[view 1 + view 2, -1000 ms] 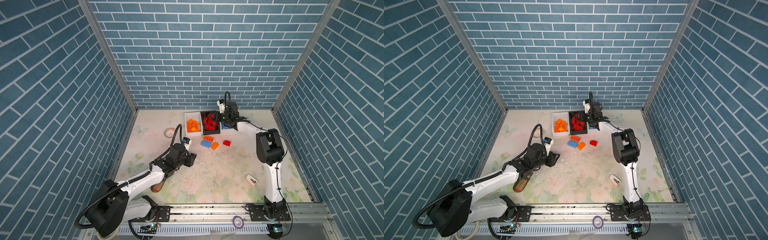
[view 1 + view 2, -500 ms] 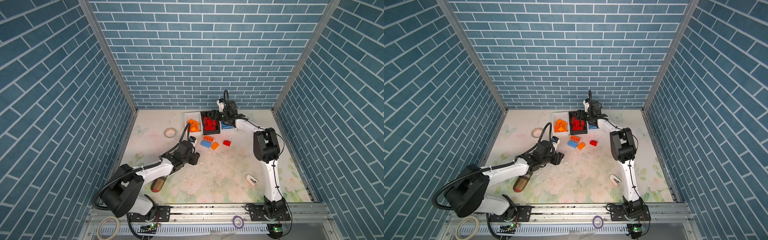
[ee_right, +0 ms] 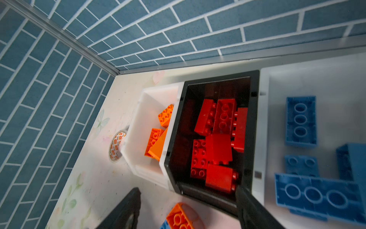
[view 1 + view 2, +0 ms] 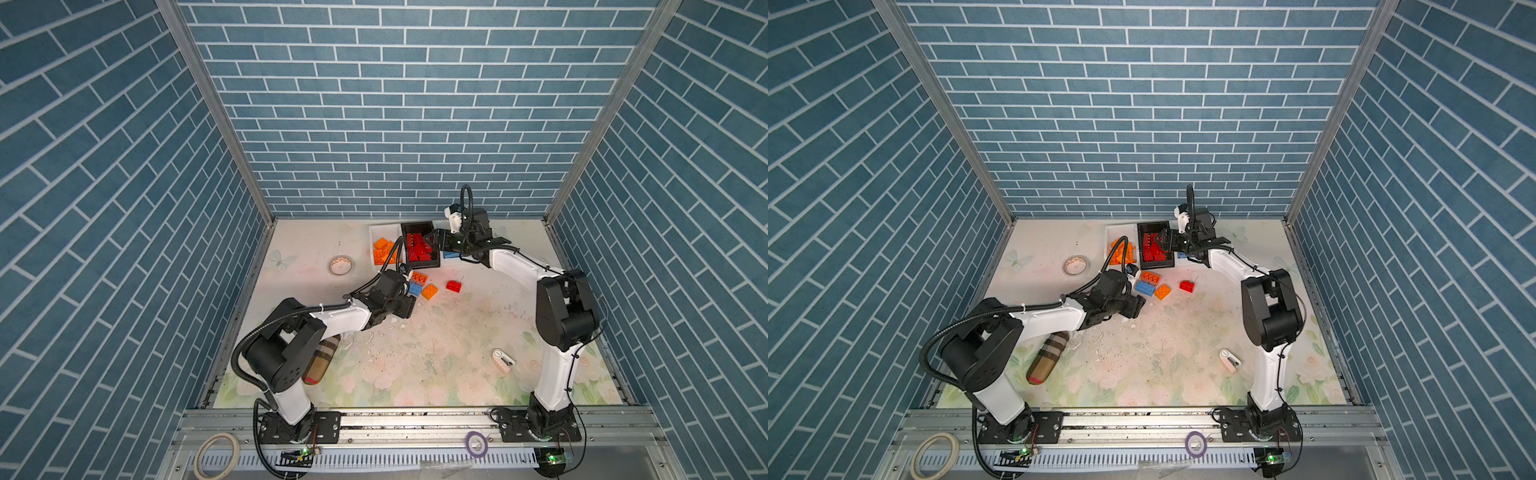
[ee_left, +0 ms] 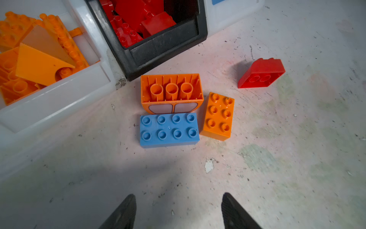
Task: Sort the legos into containers by color
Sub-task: Place the lego in the container, then pick up the lego from the center of the table.
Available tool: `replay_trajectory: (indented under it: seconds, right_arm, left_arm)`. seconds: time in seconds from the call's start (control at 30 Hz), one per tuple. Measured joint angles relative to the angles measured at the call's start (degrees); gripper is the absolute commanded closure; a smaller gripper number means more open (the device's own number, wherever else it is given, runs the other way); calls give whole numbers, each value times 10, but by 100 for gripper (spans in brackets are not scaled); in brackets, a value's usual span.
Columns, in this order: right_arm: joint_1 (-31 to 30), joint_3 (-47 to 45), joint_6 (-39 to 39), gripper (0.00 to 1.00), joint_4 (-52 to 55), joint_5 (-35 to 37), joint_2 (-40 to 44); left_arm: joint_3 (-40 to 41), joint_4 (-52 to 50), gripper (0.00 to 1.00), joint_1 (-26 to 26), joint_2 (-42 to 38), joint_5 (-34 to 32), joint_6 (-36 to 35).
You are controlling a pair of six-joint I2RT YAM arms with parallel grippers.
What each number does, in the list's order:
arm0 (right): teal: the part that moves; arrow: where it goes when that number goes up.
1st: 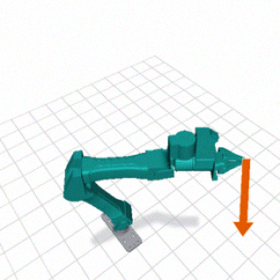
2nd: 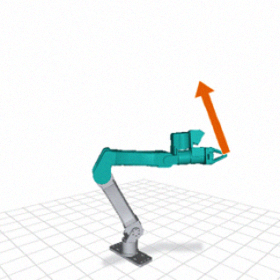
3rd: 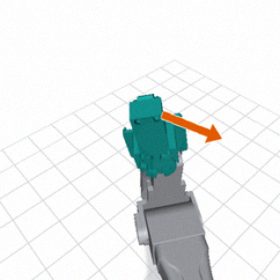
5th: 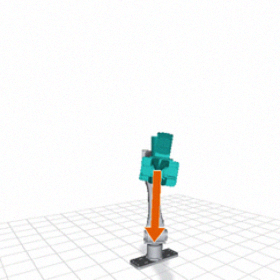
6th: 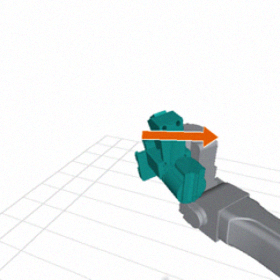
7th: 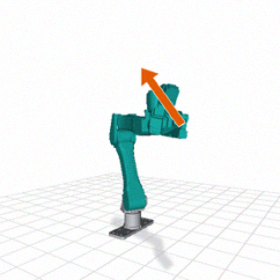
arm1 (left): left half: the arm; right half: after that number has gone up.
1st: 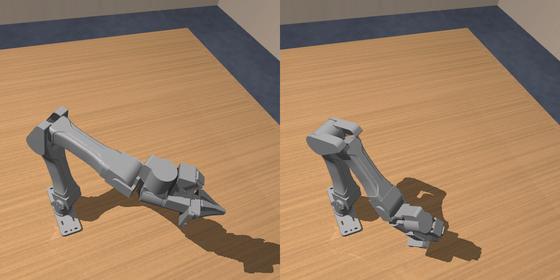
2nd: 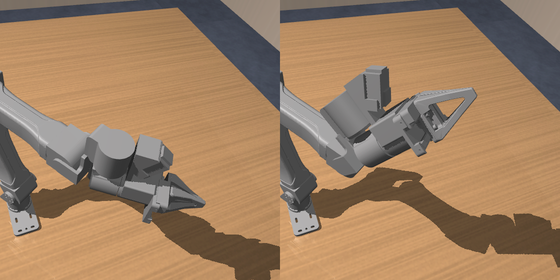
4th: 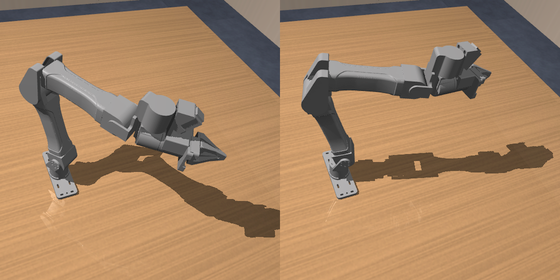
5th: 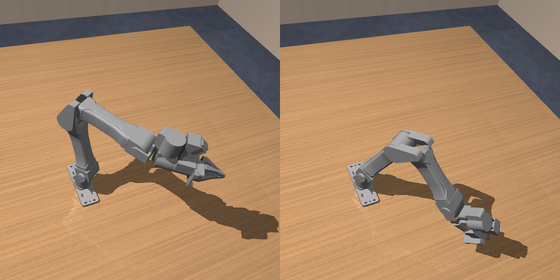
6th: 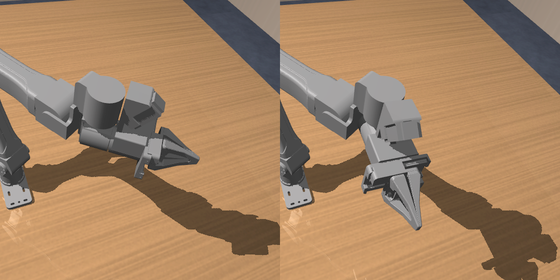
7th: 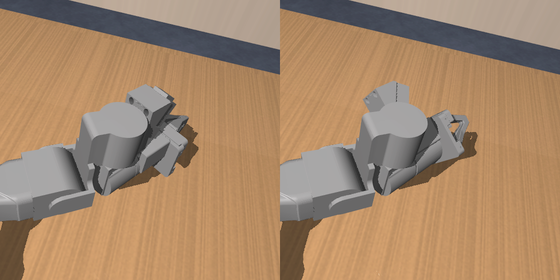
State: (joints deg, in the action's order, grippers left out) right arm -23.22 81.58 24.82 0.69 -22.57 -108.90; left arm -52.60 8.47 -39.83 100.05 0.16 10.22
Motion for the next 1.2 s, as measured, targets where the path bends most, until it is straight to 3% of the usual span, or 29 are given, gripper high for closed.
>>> replay_trajectory:
  seconds: [0.43,1.07,1.2]
  right_arm:
    - [0,-207,-2,23,-16,25,168]
    - [0,-259,-9,23,-14,55,224]
    - [0,-259,-12,23,-13,59,227]
  left_arm:
    - [-85,1,26,-1,100,-21,-18]
    - [-139,-8,27,-2,161,-47,-31]
    - [-143,-9,33,-2,163,-46,-36]
